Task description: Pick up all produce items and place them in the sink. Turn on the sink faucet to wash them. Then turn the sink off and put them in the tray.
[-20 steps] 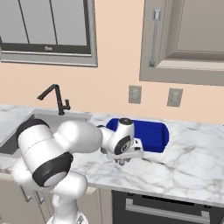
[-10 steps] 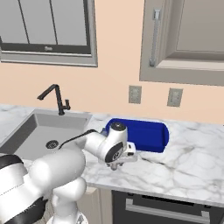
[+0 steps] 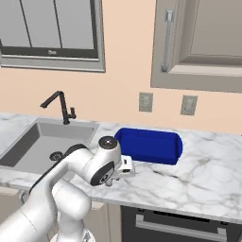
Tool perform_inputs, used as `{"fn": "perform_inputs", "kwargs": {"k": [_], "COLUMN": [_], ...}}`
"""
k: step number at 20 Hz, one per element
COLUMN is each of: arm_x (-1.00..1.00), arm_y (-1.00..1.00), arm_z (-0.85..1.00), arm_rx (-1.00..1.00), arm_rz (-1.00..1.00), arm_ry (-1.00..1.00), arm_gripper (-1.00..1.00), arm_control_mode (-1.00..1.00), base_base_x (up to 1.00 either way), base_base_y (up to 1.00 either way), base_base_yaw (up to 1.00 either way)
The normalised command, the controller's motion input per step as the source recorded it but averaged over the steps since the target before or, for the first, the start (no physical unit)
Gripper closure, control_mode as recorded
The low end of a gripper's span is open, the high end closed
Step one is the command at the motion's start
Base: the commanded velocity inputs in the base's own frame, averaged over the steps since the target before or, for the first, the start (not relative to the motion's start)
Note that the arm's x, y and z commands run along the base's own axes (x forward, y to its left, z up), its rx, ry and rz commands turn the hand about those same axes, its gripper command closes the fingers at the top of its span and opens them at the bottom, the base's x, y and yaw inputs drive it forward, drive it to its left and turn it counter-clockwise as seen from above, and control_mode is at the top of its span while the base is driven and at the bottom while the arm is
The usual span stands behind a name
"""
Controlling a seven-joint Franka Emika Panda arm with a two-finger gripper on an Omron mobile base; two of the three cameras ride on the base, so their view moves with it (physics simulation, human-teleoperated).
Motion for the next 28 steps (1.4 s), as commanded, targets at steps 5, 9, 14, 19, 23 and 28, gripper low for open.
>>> {"fn": "perform_inputs", "kwargs": {"k": [5,9,14,19,23,28], "arm_x": [-0.17,0.04,0.19,0.27,0.42,0.62], "arm_y": [0.80,0.93,0.88,0.90,0.91,0.91], "arm_z": [0.28,0.13,0.09,0.00,0.00,-0.02], "arm_rx": [0.00,-0.01,0.00,0.00,0.00,0.00], "arm_rz": [0.01,0.05,0.07,0.07,0.06,0.02], "arm_ry": [-0.04,0.00,0.00,0.00,0.00,0.00], "arm_gripper": [1.00,1.00,1.00,1.00,1.00,1.00], "arm_control_mode": [-1.00,-1.00,-1.00,-1.00,-1.00,-1.00], "base_base_x": [0.00,0.00,0.00,0.00,0.00,0.00], "base_base_y": [0.00,0.00,0.00,0.00,0.00,0.00], "base_base_yaw": [0.00,0.00,0.00,0.00,0.00,0.00]}}
